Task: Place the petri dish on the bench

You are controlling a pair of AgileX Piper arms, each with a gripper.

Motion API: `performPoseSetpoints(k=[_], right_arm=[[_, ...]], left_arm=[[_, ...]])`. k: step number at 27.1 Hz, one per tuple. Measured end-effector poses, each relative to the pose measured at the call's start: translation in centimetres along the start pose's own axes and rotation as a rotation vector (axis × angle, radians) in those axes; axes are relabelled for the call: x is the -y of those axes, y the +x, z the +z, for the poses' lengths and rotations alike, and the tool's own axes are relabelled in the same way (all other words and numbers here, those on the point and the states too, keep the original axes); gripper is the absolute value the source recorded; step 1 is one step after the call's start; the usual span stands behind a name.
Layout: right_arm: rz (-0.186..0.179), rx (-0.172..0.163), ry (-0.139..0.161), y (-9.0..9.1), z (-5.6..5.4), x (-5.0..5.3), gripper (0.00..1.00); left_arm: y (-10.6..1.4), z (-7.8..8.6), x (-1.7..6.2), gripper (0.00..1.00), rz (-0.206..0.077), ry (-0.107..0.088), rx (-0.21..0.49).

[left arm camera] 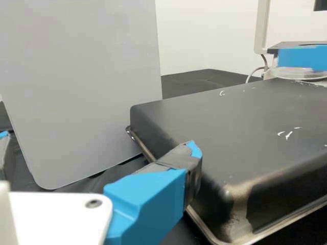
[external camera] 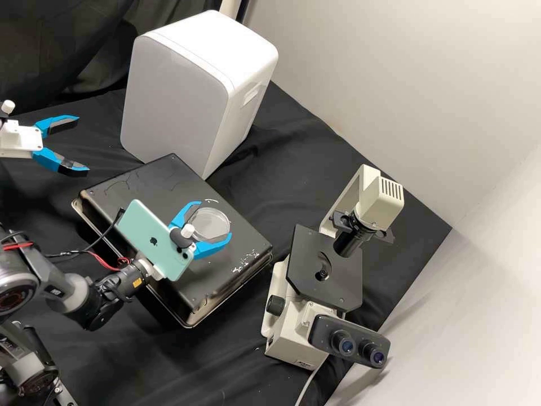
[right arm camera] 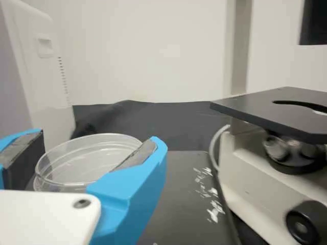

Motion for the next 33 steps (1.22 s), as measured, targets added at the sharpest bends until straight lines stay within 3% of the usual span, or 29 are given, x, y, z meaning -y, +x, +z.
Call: performPoseSetpoints(k=[8,16,26,33], right_arm=[[0.029,0.081,0.005,0.5,1.8,-0.6,0.0],[0.03,0.121,0.011,2.0,3.0,-0.8,0.0],[0.0,0.123,0.017,2.9,3.2,-0.2,0.0],[-0.023,0.107,0.021,3.0,2.8,0.4,0.0]], left_arm=[[0.0,0.0,0.0,1.0,0.0,0.0,0.0],[0.0,0.0,0.0,1.0,0.0,0.0,0.0],[0.0,0.0,0.0,1.0,0.0,0.0,0.0],[0.0,0.0,0.0,1.0,0.0,0.0,0.0]])
